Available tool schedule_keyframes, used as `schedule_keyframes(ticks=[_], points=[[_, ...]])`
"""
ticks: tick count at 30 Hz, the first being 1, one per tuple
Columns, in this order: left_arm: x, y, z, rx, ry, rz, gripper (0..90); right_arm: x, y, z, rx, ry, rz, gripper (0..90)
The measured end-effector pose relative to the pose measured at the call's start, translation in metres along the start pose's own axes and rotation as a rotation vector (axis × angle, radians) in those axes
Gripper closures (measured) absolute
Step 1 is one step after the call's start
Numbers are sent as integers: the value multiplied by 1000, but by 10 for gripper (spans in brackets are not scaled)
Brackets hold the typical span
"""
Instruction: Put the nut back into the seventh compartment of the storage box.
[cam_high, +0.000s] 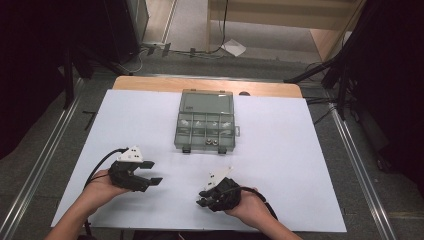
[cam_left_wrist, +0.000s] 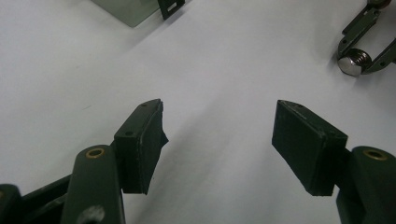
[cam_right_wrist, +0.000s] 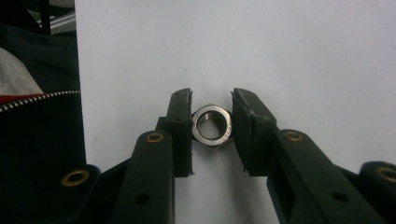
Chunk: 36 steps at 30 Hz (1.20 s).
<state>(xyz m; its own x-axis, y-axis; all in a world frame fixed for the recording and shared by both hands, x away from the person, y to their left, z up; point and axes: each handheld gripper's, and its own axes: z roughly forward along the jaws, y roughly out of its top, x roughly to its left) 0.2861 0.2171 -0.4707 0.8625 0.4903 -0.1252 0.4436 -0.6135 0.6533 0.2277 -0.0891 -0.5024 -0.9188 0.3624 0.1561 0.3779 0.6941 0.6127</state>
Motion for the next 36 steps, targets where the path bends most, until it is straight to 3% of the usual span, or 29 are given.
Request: schedule_keyframes(ticks=[6, 9, 15, 18, 36], points=[[0, 0, -1, 11, 3, 2, 339, -3, 1, 0, -1, 22, 34, 709], [0, 0, 1, -8, -2, -1, 339, -6, 1, -1, 1, 30, 40, 710], [0, 1, 0, 16, 2, 5, 339, -13, 2, -6, -21, 26, 85, 710], [0, 0, 1, -4, -3, 0, 339, -15, 2, -9, -28, 22, 110, 710], [0, 0, 2, -7, -8, -4, 339, -28, 7, -18, -66, -11, 164, 710]])
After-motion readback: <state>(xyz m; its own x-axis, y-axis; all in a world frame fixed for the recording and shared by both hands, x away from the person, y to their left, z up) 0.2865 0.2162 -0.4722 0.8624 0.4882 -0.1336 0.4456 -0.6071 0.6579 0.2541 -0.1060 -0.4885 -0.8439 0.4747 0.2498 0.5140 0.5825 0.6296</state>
